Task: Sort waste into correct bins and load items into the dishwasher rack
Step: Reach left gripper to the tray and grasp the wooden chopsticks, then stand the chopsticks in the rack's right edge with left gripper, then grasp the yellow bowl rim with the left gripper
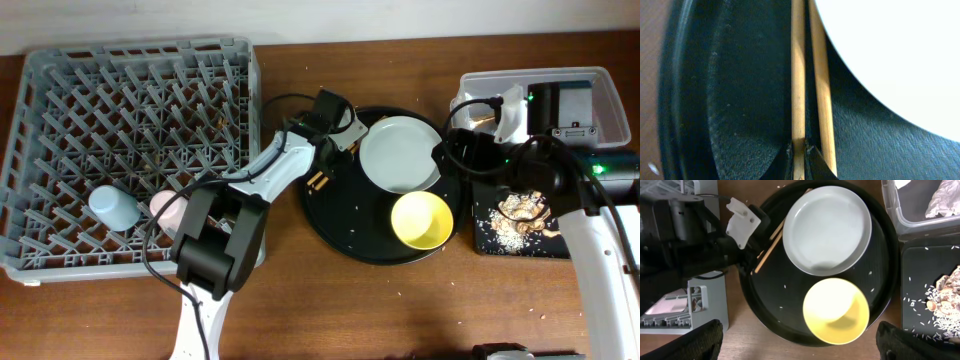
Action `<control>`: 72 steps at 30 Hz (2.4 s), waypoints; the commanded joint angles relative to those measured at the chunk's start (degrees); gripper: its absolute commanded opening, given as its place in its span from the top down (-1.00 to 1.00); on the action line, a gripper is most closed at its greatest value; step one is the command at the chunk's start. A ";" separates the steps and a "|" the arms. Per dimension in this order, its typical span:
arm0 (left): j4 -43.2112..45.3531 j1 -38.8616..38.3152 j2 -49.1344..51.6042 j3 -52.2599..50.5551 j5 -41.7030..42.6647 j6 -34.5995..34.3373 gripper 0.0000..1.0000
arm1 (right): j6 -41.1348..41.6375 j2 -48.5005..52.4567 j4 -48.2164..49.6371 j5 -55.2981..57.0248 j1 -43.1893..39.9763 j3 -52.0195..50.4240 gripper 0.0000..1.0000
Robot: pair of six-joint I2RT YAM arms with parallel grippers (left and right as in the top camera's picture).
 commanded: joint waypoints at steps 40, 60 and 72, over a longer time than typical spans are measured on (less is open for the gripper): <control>-19.43 -2.23 5.44 9.05 -1.18 -7.28 0.49 | -0.15 0.04 -0.35 -0.33 -0.35 0.44 -0.97; -40.65 17.81 -4.63 19.23 -12.70 -30.38 0.27 | -0.13 0.04 -0.37 -0.33 -0.35 0.44 -0.97; -35.91 -8.92 3.26 25.07 10.10 -30.51 0.21 | -0.15 0.04 -0.61 -0.33 -0.35 0.44 -0.97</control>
